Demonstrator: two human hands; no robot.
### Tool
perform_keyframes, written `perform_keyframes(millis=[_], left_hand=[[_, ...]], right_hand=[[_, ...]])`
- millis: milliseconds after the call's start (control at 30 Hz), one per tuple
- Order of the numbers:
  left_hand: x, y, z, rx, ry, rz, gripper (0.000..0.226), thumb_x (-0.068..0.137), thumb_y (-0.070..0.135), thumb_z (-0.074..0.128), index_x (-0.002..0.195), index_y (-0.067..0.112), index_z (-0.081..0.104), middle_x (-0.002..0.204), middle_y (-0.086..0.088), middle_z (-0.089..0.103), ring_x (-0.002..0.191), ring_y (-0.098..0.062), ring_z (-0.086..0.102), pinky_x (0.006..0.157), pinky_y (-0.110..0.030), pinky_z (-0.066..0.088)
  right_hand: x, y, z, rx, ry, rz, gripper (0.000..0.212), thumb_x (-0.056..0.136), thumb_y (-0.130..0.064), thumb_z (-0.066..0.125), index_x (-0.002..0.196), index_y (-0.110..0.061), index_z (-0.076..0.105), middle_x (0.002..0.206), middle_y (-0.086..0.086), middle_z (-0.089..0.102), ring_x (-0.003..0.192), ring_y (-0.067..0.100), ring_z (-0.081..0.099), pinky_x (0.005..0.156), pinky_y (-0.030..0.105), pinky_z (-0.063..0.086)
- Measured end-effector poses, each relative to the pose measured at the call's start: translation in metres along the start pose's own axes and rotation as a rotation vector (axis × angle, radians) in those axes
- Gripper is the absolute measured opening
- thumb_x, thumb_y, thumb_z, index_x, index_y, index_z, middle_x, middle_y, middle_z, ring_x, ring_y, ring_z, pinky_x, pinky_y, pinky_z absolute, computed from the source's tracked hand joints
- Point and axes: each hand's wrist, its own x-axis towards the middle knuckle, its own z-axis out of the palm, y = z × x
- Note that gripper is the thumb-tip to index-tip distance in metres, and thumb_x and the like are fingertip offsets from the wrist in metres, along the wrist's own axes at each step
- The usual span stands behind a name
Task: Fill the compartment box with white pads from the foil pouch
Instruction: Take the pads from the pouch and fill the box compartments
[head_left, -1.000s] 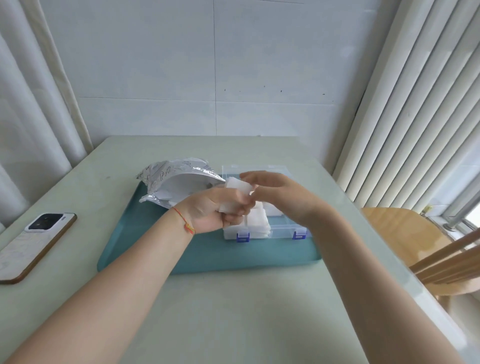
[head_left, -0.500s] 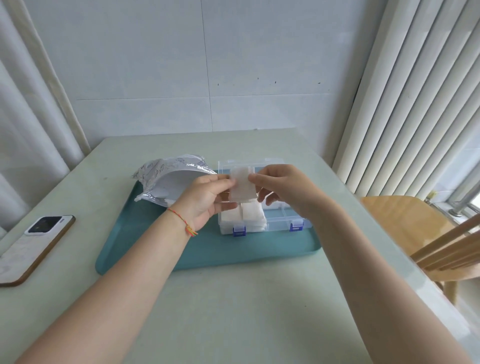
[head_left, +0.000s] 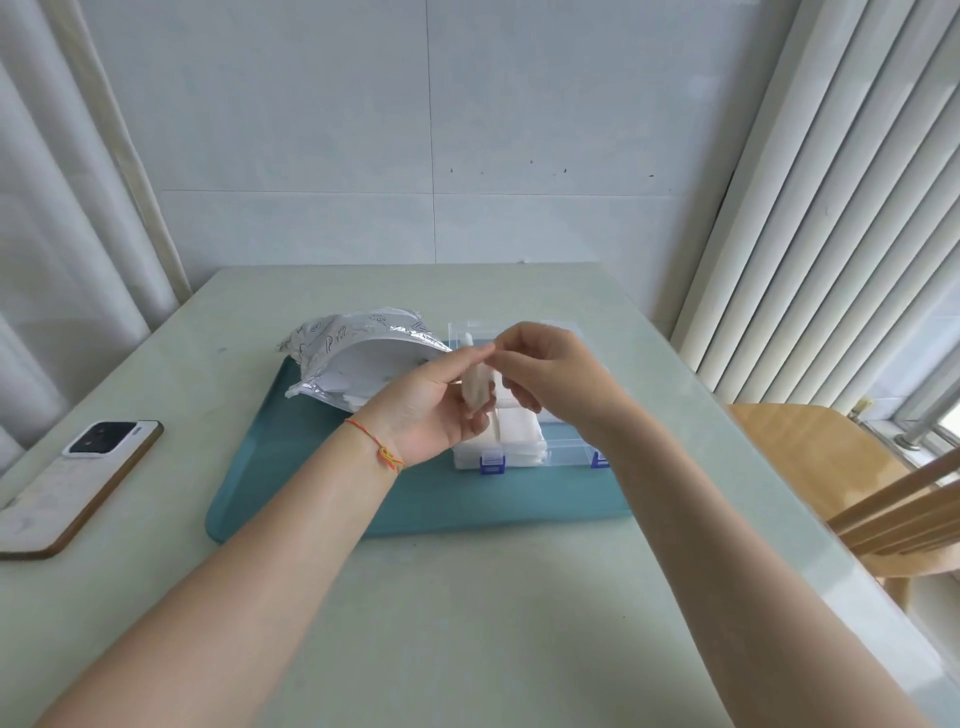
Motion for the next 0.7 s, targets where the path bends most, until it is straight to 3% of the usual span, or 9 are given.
perform_keyframes(millis=[100, 167, 233, 333, 433, 533, 700], left_hand=[[-0.002, 0.002, -0.001, -0.083, 0.034, -0.037, 0.030, 0.084, 0.030, 0.071, 0.104, 0.011, 0.059, 0.077, -0.003, 0.053, 0.066, -0.013, 0.051, 0.048, -0.018, 0.039], [-0.004, 0.003, -0.002, -0.071, 0.027, -0.039, 0.026, 0.088, 0.033, 0.067, 0.098, 0.010, 0.060, 0.074, -0.004, 0.052, 0.063, -0.013, 0.050, 0.047, -0.018, 0.036], [-0.004, 0.003, -0.003, -0.026, 0.003, -0.023, 0.029, 0.093, 0.040, 0.061, 0.095, 0.011, 0.059, 0.073, -0.004, 0.052, 0.063, -0.014, 0.050, 0.047, -0.019, 0.034], [-0.005, 0.002, -0.003, 0.053, -0.027, 0.005, 0.045, 0.095, 0.055, 0.049, 0.092, 0.011, 0.058, 0.071, -0.002, 0.050, 0.062, -0.014, 0.050, 0.047, -0.020, 0.034], [-0.006, 0.002, 0.000, 0.120, -0.012, 0.017, 0.049, 0.096, 0.059, 0.042, 0.085, 0.013, 0.056, 0.069, -0.002, 0.048, 0.062, -0.014, 0.049, 0.048, -0.020, 0.033], [-0.008, 0.001, 0.002, 0.149, 0.054, 0.027, 0.046, 0.099, 0.053, 0.043, 0.084, 0.015, 0.065, 0.070, -0.002, 0.057, 0.064, -0.016, 0.052, 0.047, -0.019, 0.035], [-0.010, -0.001, 0.003, 0.153, 0.074, 0.028, 0.045, 0.101, 0.049, 0.042, 0.094, 0.012, 0.066, 0.071, -0.003, 0.065, 0.063, -0.018, 0.061, 0.046, -0.020, 0.042]], right_hand=[[0.002, 0.000, 0.000, 0.003, 0.059, 0.002, 0.012, 0.089, -0.007, 0.054, 0.096, -0.008, 0.064, 0.067, -0.002, 0.058, 0.048, 0.000, 0.051, 0.056, 0.023, 0.040], [0.003, 0.003, 0.002, -0.050, 0.057, 0.021, 0.009, 0.089, -0.017, 0.061, 0.096, -0.012, 0.066, 0.070, 0.000, 0.055, 0.051, 0.004, 0.045, 0.057, 0.021, 0.038], [0.003, 0.004, 0.006, -0.094, 0.032, 0.031, 0.018, 0.086, -0.031, 0.070, 0.092, -0.015, 0.066, 0.066, -0.004, 0.050, 0.053, 0.008, 0.039, 0.050, 0.017, 0.032], [0.003, 0.005, 0.013, -0.176, -0.014, 0.029, 0.027, 0.081, -0.042, 0.075, 0.084, -0.017, 0.065, 0.047, -0.018, 0.044, 0.045, 0.000, 0.040, 0.045, 0.012, 0.028], [0.005, 0.004, 0.017, -0.263, 0.006, 0.045, 0.023, 0.083, -0.037, 0.071, 0.073, -0.019, 0.060, 0.048, -0.016, 0.045, 0.048, 0.000, 0.043, 0.047, 0.013, 0.029], [0.006, 0.004, 0.019, -0.268, 0.061, 0.077, 0.027, 0.086, -0.025, 0.060, 0.065, -0.014, 0.046, 0.057, -0.008, 0.038, 0.053, 0.012, 0.034, 0.053, 0.025, 0.029], [0.006, 0.003, 0.020, -0.316, 0.041, 0.087, 0.032, 0.086, -0.033, 0.065, 0.067, -0.014, 0.048, 0.060, -0.004, 0.042, 0.057, 0.014, 0.037, 0.054, 0.027, 0.031]])
